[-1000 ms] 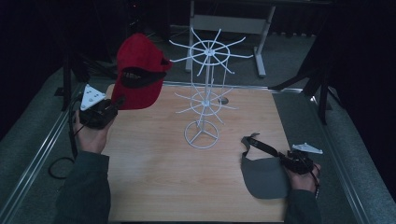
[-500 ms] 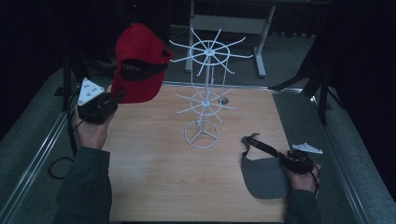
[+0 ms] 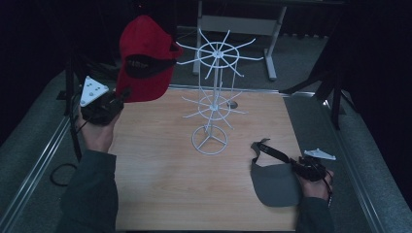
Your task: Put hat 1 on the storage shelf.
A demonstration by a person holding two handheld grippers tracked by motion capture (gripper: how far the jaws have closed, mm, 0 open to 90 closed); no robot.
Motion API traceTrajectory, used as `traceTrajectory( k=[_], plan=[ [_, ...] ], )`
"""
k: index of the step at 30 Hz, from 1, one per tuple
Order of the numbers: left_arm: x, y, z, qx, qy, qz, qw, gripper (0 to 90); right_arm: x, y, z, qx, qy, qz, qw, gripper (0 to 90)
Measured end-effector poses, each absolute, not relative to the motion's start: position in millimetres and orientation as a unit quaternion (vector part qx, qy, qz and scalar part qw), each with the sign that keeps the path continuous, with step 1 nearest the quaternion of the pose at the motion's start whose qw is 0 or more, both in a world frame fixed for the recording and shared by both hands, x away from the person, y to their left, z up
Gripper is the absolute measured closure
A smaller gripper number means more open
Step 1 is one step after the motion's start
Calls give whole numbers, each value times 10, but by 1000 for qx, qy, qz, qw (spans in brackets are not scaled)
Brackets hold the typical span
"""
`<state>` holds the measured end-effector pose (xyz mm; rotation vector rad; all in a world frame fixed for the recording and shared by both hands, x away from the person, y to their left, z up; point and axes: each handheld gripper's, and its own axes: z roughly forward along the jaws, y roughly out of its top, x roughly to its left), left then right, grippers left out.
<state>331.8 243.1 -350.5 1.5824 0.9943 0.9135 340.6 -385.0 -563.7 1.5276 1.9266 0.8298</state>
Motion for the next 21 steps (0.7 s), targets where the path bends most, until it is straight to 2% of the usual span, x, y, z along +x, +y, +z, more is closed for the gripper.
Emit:
traceTrajectory(
  k=[21],
  plan=[
    [3285,2400,-3364,623,418,374,545,858,3406,-3849,-5636,567,715,308,270,569]
  ],
)
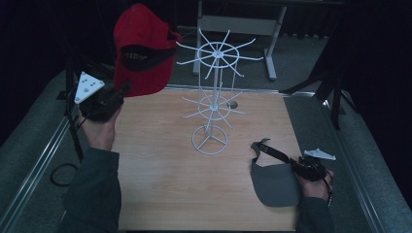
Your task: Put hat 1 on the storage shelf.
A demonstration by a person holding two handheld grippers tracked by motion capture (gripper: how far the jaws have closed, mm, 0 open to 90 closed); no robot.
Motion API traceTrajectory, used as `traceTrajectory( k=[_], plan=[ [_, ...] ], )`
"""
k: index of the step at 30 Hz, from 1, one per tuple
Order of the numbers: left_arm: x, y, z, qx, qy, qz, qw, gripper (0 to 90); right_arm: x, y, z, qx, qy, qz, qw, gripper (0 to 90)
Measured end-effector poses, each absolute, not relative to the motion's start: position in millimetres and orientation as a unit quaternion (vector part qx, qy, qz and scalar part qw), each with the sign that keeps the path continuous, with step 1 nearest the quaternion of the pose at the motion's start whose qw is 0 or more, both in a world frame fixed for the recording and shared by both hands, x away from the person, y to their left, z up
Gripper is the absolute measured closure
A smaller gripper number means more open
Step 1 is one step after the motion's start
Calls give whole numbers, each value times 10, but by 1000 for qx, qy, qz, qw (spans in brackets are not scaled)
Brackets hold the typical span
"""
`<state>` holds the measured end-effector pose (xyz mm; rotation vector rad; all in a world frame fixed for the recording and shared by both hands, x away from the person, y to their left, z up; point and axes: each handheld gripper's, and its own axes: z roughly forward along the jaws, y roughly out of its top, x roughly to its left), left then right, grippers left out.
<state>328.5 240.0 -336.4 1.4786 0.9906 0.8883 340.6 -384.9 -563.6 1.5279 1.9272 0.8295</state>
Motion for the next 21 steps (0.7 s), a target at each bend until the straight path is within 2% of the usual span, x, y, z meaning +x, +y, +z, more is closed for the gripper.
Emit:
traceTrajectory(
  k=[21],
  plan=[
    [3166,2368,-3208,620,398,381,559,858,3405,-3848,-5636,567,715,307,269,570]
  ],
)
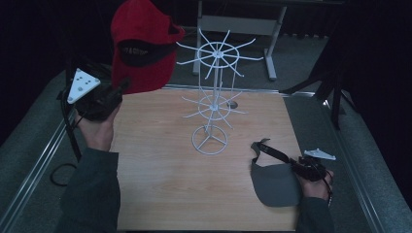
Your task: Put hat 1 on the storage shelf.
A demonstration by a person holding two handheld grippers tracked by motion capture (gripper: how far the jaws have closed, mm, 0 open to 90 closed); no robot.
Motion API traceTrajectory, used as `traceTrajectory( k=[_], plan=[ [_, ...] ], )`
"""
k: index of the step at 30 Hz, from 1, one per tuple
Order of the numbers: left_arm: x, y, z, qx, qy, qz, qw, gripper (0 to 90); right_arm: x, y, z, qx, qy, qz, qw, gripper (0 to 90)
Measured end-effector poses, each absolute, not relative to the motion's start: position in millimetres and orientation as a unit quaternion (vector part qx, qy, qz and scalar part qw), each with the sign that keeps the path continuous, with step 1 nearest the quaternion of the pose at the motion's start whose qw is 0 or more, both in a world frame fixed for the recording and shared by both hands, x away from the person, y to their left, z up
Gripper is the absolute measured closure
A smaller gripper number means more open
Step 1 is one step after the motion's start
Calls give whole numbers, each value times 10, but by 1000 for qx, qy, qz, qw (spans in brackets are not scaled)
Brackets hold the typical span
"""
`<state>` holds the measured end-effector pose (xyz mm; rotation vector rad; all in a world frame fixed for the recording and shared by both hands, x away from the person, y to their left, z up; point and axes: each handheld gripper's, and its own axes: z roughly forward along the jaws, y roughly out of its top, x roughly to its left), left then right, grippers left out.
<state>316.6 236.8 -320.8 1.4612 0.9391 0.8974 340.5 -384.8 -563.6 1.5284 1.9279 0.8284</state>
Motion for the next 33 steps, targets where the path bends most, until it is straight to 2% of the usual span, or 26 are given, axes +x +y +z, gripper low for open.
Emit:
traceTrajectory(
  k=[12,22,33],
  plan=[
    [3109,2338,-3393,633,397,379,546,857,3404,-3848,-5636,567,715,307,270,570],
    [3053,2334,-3751,645,396,387,527,856,3402,-3843,-5634,568,715,306,270,570],
    [3046,2348,-4081,665,407,365,508,855,3403,-3844,-5635,567,716,306,270,571]
  ],
)
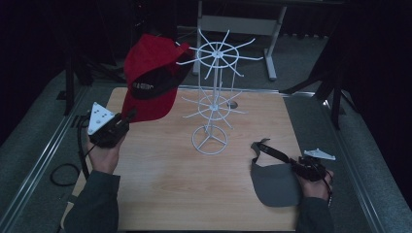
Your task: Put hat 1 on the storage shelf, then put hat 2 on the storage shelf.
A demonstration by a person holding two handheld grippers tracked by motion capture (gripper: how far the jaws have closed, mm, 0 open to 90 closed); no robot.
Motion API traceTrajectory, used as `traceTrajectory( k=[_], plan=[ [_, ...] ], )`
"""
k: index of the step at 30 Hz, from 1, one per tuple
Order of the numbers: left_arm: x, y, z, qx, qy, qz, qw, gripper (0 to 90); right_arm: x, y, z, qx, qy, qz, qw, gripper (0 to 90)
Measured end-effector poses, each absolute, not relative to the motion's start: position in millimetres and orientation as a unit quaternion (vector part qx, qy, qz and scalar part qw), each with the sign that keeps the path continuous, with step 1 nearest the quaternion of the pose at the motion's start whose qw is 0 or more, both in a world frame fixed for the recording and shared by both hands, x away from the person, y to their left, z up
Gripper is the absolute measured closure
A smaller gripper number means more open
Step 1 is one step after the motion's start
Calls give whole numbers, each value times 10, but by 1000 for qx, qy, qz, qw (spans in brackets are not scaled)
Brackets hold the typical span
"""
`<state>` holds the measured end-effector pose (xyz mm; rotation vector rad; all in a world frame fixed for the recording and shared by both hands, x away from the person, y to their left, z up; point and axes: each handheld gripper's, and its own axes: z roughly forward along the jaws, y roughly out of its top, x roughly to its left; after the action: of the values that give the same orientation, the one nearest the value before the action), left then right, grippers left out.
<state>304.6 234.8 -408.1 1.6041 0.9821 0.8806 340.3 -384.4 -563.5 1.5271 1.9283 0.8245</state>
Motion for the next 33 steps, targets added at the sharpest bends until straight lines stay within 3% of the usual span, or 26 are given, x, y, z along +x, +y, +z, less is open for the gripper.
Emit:
traceTrajectory(
  k=[18,33],
  plan=[
    [3063,2371,-4265,689,414,333,494,846,3402,-3843,-5635,567,716,306,271,571],
    [3031,2403,-4292,688,415,323,501,729,3393,-3819,-5635,565,716,305,272,581]
  ],
)
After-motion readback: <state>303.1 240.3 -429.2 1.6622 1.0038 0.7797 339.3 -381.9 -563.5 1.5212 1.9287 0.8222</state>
